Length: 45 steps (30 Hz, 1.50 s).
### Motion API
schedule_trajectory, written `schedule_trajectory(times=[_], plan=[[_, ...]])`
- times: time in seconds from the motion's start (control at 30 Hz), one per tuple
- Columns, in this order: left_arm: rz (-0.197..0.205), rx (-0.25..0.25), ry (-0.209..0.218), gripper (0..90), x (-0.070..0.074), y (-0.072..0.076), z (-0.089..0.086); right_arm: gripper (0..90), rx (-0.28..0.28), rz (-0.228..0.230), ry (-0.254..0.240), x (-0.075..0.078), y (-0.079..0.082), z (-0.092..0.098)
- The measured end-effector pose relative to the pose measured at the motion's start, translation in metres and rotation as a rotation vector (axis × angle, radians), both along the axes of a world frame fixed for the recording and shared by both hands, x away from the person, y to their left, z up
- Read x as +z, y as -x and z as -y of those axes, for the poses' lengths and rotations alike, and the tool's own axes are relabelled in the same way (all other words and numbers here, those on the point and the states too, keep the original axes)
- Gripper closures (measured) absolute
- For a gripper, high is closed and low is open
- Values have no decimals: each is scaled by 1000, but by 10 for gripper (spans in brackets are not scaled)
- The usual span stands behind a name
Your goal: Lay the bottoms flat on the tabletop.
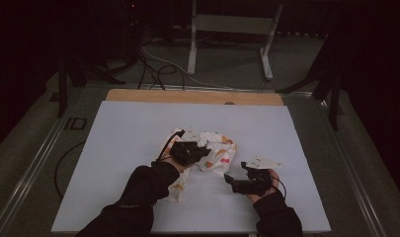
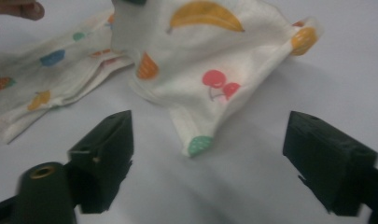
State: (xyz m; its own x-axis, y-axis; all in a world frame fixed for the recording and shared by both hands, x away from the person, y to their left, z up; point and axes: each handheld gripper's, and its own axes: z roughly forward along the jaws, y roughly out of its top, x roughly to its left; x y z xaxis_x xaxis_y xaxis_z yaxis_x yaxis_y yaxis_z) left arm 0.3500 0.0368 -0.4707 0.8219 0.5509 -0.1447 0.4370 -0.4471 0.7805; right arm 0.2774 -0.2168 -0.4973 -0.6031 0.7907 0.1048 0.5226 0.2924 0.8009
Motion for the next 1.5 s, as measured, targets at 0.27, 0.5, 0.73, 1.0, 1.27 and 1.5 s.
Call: schedule_trajectory(times=[0.27,0.5,0.73,1.0,1.27,1.5], plan=[[-79,-56,-84,657,-25,7,-5,455,-17,-68,29,-12,-7,-10],[-96,-69,-115,707,-37,8,-5,692,-19,-118,76,-20,-11,-17],[-76,-76,-113,872,-38,8,1,899,-57,-112,97,-18,-16,-16],[-68,-84,-95,879,-32,12,1,900,-64,-102,73,-7,-9,-8],[-74,-99,-18,878,-4,31,-7,900,-76,-64,-5,26,14,15],[-135,-118,-24,863,-3,63,-17,900,-60,-93,-61,30,41,33]])
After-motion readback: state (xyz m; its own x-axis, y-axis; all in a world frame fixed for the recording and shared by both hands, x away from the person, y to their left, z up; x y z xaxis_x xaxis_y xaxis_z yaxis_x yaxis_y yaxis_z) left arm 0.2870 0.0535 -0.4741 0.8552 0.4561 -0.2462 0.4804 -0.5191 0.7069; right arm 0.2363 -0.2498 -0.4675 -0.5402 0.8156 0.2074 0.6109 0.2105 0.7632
